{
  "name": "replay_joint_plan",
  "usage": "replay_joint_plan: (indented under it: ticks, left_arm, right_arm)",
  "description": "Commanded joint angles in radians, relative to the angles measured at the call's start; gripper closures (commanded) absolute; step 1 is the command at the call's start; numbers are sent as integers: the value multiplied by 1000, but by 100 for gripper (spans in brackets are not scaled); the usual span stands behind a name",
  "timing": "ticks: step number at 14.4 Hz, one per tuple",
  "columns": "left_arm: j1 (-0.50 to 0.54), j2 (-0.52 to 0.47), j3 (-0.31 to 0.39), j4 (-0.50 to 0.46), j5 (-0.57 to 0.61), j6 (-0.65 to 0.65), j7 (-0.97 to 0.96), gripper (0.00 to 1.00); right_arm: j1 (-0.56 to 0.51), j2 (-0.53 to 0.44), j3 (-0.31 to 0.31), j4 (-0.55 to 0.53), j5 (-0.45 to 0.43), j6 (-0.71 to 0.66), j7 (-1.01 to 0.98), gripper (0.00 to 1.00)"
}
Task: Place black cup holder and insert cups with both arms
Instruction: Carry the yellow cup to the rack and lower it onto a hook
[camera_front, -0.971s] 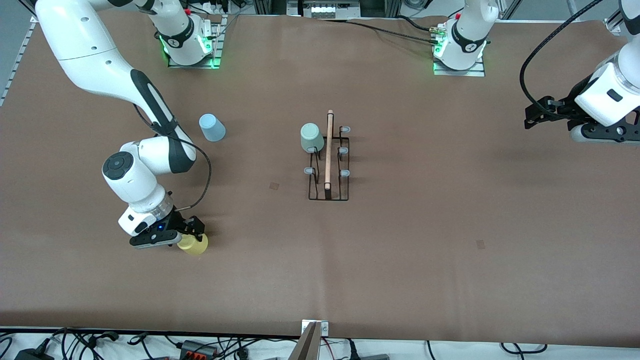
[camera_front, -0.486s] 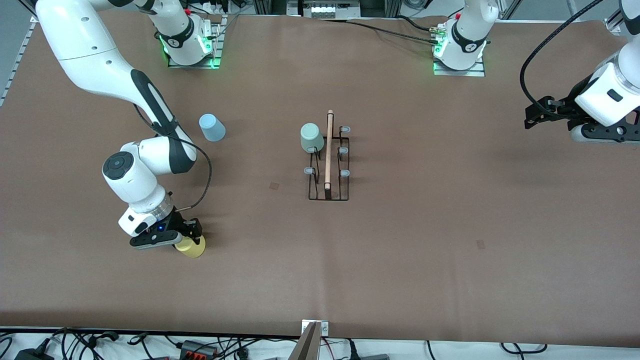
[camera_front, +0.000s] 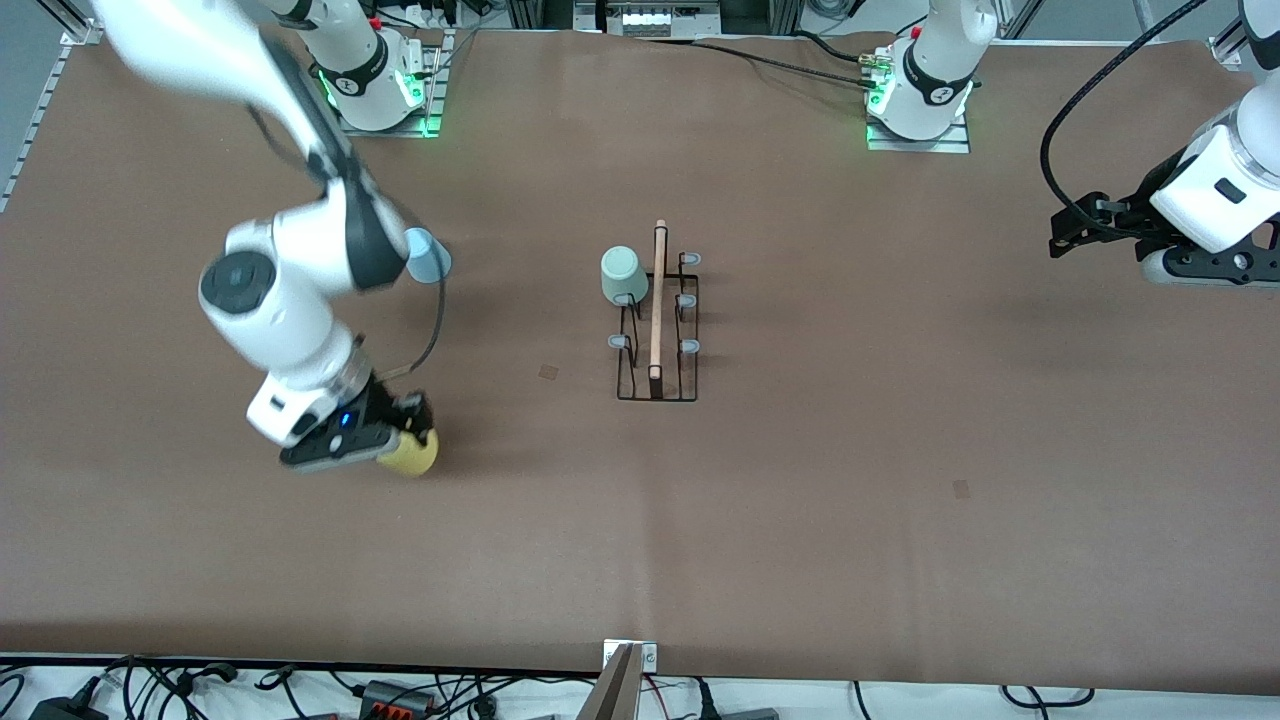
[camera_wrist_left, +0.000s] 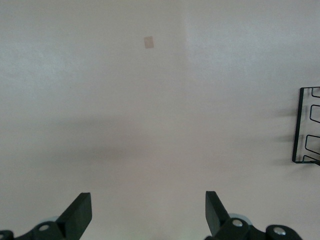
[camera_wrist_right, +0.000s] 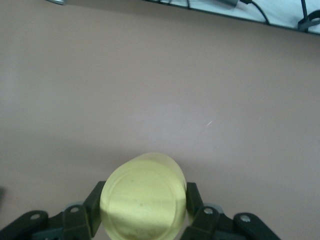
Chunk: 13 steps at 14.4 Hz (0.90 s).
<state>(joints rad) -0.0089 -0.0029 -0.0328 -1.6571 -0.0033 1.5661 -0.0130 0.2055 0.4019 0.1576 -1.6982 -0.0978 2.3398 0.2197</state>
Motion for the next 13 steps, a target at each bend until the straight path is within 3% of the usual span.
replay_joint_plan:
  ticks: [1, 5, 13]
  left_arm:
    - [0, 3, 8, 19, -12, -18, 22, 0]
    - [0, 3, 8, 19, -12, -24, 22, 0]
    - [0, 3, 8, 19, -12, -37, 22, 0]
  right_arm:
    - [84, -61, 37, -34, 3, -43, 232, 100]
    - [267, -9, 49, 57, -45, -42, 512, 100]
    - [371, 124, 49, 114, -169, -36, 648, 99]
